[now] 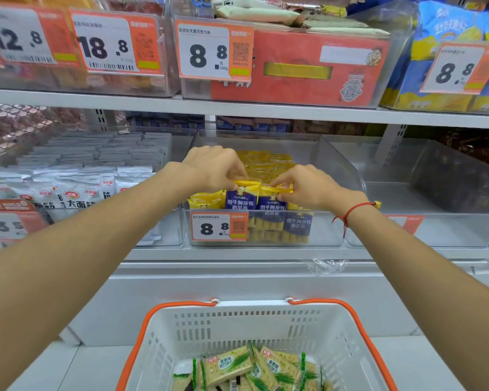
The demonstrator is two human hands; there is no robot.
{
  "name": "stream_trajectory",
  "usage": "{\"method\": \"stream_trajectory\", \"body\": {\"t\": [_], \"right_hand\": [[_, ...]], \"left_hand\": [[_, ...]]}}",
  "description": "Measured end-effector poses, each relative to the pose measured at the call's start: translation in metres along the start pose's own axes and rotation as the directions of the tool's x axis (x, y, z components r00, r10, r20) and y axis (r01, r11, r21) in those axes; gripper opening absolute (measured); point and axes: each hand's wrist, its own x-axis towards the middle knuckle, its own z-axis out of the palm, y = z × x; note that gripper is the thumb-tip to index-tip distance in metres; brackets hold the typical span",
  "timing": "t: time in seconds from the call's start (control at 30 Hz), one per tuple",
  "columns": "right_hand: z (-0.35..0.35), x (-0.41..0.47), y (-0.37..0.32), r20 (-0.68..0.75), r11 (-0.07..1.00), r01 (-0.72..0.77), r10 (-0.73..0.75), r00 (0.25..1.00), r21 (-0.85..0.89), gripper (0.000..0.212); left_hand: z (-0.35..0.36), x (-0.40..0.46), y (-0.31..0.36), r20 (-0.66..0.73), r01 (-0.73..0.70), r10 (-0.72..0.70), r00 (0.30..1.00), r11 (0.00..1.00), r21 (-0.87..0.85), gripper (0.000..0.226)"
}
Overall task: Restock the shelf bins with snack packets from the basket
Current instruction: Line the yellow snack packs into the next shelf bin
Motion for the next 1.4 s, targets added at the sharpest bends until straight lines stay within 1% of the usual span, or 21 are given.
{"method": "stream_trajectory", "body": {"t": [0.07, 0.17, 0.23, 0.3, 0.37, 0.4, 0.47, 0.53, 0.57, 0.67, 0.73, 0.77, 0.83, 0.9, 0.93, 1.0, 1.1, 1.17, 1.2, 1.3, 1.4], "right_hand": [[-0.002, -0.004, 0.000, -0.030, 0.997, 0.011, -0.013, 0.999, -0.074, 0.032], [0.003, -0.005, -0.003, 0.056, 0.993, 0.024, -0.018, 0.998, -0.119, 0.030], [0.003, -0.004, -0.005, 0.131, 0.998, 0.000, 0.009, 0.991, -0.068, 0.030], [0.000, 0.000, -0.005, 0.222, 1.000, -0.024, 0.024, 0.975, -0.001, 0.033], [0.000, 0.001, -0.009, 0.263, 0.999, -0.032, 0.039, 0.964, -0.031, 0.042], [0.002, -0.001, -0.010, 0.250, 0.998, -0.019, 0.034, 0.968, -0.063, 0.047], [0.012, -0.009, -0.011, 0.132, 0.995, 0.029, -0.016, 0.991, -0.098, 0.047], [0.021, -0.018, -0.009, -0.023, 0.997, 0.051, -0.053, 0.998, -0.058, 0.041], [0.025, -0.020, -0.007, -0.064, 0.999, 0.046, -0.047, 0.997, -0.024, 0.038], [0.028, -0.019, -0.005, -0.056, 0.999, -0.004, 0.001, 0.998, -0.040, 0.036], [0.028, -0.013, -0.008, -0.032, 0.996, -0.069, 0.067, 0.997, -0.064, 0.037], [0.028, -0.010, -0.009, -0.033, 0.991, -0.128, 0.127, 0.991, -0.034, 0.039], [0.028, -0.004, -0.011, -0.069, 0.956, -0.271, 0.279, 0.958, 0.109, 0.036], [0.028, -0.002, -0.013, -0.131, 0.921, -0.328, 0.359, 0.924, 0.213, 0.024], [0.027, -0.003, -0.013, -0.139, 0.915, -0.327, 0.365, 0.921, 0.237, 0.021], [0.025, -0.011, -0.012, -0.127, 0.915, -0.299, 0.342, 0.931, 0.270, 0.017], [0.023, -0.033, -0.006, -0.172, 0.927, -0.225, 0.285, 0.943, 0.300, 0.017], [0.025, -0.053, -0.001, -0.233, 0.925, -0.180, 0.267, 0.935, 0.336, 0.016], [0.027, -0.065, 0.001, -0.256, 0.920, -0.164, 0.265, 0.930, 0.356, 0.016], [0.043, -0.104, 0.009, -0.237, 0.872, -0.158, 0.293, 0.926, 0.463, 0.015], [0.075, -0.141, 0.024, -0.053, 0.823, -0.253, 0.323, 0.945, 0.509, 0.019]], "left_hand": [[0.004, -0.003, 0.002, 0.024, -0.045, 0.043, 0.999, 0.996, 0.071, 0.035], [0.011, -0.006, 0.008, 0.080, -0.089, 0.077, 0.994, 0.984, 0.154, 0.029], [0.010, -0.004, 0.015, 0.126, -0.115, 0.091, 0.988, 0.974, 0.196, 0.029], [0.010, 0.001, 0.020, 0.225, -0.109, 0.063, 0.972, 0.974, 0.200, 0.030], [0.012, 0.004, 0.022, 0.330, -0.067, 0.000, 0.944, 0.979, 0.190, 0.033], [0.014, 0.004, 0.023, 0.368, -0.049, -0.024, 0.930, 0.981, 0.188, 0.036], [0.018, 0.003, 0.025, 0.400, -0.036, -0.037, 0.916, 0.984, 0.173, 0.038], [0.021, 0.002, 0.025, 0.388, -0.021, -0.038, 0.921, 0.989, 0.148, 0.039], [0.023, 0.001, 0.023, 0.383, 0.000, -0.050, 0.923, 0.991, 0.131, 0.039], [0.028, 0.002, 0.017, 0.366, 0.030, -0.064, 0.928, 0.995, 0.096, 0.041], [0.031, 0.002, 0.015, 0.358, 0.038, -0.083, 0.930, 0.991, 0.129, 0.045], [0.032, 0.003, 0.014, 0.364, 0.066, -0.107, 0.925, 0.990, 0.123, 0.047], [0.032, 0.002, 0.014, 0.398, 0.103, -0.144, 0.906, 0.987, 0.123, 0.057], [0.034, 0.001, 0.012, 0.414, 0.112, -0.139, 0.900, 0.990, 0.087, 0.067], [0.033, -0.002, 0.012, 0.403, 0.130, -0.134, 0.905, 0.991, 0.038, 0.064], [0.029, -0.010, 0.016, 0.328, 0.161, -0.123, 0.937, 0.982, -0.094, 0.049], [0.025, -0.023, 0.022, 0.069, 0.199, -0.187, 0.980, 0.937, -0.286, 0.039], [0.025, -0.036, 0.031, -0.065, 0.190, -0.227, 0.972, 0.916, -0.354, 0.034], [0.026, -0.043, 0.038, -0.100, 0.184, -0.238, 0.966, 0.906, -0.382, 0.031], [0.041, -0.063, 0.065, -0.100, 0.180, -0.251, 0.963, 0.873, -0.454, 0.026], [0.076, -0.079, 0.088, 0.018, 0.199, -0.220, 0.975, 0.841, -0.503, 0.023]]}}
